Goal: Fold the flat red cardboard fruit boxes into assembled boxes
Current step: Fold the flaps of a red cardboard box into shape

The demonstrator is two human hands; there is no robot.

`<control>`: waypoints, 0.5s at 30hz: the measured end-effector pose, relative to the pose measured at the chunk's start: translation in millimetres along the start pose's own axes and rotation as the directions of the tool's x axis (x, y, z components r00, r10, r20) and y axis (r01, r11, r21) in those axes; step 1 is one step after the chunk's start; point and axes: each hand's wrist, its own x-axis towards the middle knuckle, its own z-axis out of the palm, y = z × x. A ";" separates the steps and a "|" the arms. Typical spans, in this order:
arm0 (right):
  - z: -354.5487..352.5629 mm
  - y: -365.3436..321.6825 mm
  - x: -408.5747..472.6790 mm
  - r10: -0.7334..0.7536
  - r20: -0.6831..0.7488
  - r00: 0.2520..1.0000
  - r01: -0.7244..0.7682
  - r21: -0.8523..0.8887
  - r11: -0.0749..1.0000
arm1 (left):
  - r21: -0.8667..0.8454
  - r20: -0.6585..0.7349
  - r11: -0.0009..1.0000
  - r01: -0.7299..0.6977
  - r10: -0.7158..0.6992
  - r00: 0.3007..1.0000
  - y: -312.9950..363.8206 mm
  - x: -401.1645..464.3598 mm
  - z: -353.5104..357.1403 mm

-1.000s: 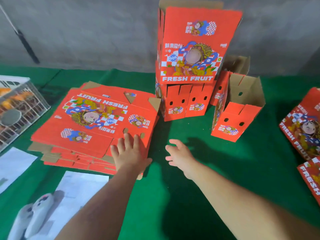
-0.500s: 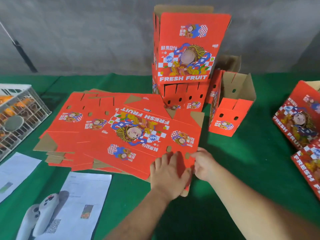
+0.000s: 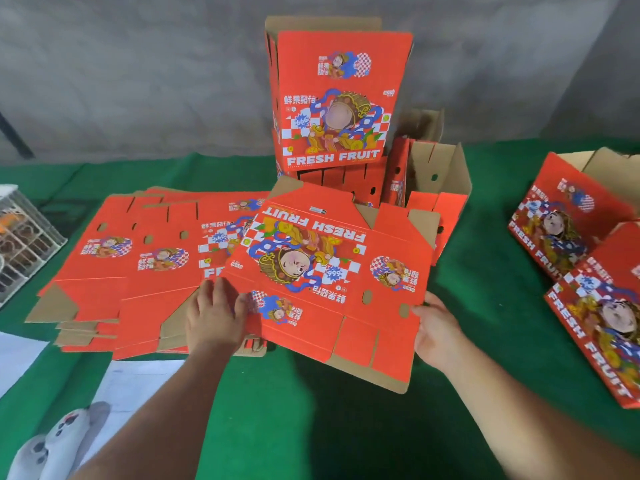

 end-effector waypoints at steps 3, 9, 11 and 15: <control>-17.8 -10.3 0.5 -0.051 -0.033 0.998 0.051 0.004 0.999 | -0.020 0.026 0.998 0.057 -0.057 0.998 6.7 4.1 -3.7; -26.6 -12.2 -5.4 -0.197 -0.149 0.969 0.197 -0.019 0.980 | -0.150 0.023 0.980 0.134 -0.132 0.991 51.6 2.3 -7.5; -29.4 -10.3 -7.8 -0.240 -0.151 0.959 0.235 -0.051 0.971 | -0.290 0.028 0.946 0.146 -0.144 0.989 64.7 2.0 -11.4; -38.0 -7.5 -12.2 -0.283 -0.182 0.942 0.255 -0.160 0.953 | -0.453 0.064 0.891 0.015 0.016 0.998 61.0 -8.4 -7.9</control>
